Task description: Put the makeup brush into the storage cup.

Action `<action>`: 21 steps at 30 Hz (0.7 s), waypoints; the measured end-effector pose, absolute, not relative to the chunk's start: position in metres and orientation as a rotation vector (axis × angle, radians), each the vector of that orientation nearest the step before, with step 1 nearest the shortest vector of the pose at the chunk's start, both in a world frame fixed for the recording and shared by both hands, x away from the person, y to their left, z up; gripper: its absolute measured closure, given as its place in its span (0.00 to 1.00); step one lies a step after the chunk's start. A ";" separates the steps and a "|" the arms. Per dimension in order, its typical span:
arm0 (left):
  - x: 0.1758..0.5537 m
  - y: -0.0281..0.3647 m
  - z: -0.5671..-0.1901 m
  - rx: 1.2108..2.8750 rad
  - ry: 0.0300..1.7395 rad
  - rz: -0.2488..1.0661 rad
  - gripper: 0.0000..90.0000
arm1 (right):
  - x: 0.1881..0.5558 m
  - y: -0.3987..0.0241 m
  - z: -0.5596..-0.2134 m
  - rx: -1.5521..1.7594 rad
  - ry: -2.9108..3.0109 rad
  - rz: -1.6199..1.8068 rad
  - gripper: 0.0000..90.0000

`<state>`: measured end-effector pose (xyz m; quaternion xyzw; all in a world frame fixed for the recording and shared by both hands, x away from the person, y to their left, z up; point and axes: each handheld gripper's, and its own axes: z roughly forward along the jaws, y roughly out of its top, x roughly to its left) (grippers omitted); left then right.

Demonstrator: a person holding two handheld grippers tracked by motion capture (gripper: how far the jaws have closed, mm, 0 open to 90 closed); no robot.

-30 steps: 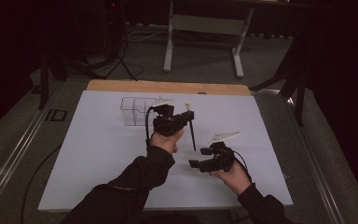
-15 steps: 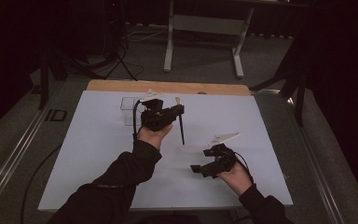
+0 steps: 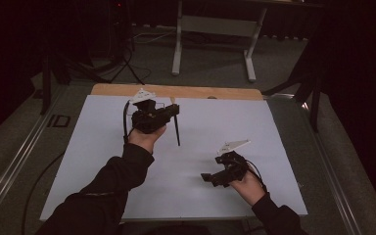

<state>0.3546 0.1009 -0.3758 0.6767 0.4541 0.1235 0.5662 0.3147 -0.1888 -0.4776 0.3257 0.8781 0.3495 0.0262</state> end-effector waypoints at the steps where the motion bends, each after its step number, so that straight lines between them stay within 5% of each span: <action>1: 0.355 0.104 -0.375 1.595 1.063 0.291 0.94 | 0.315 -0.189 -0.478 1.006 2.717 1.081 0.13; 21: 0.364 0.158 -0.363 1.573 1.053 0.475 0.94 | 0.313 -0.186 -0.478 0.994 2.724 1.048 0.13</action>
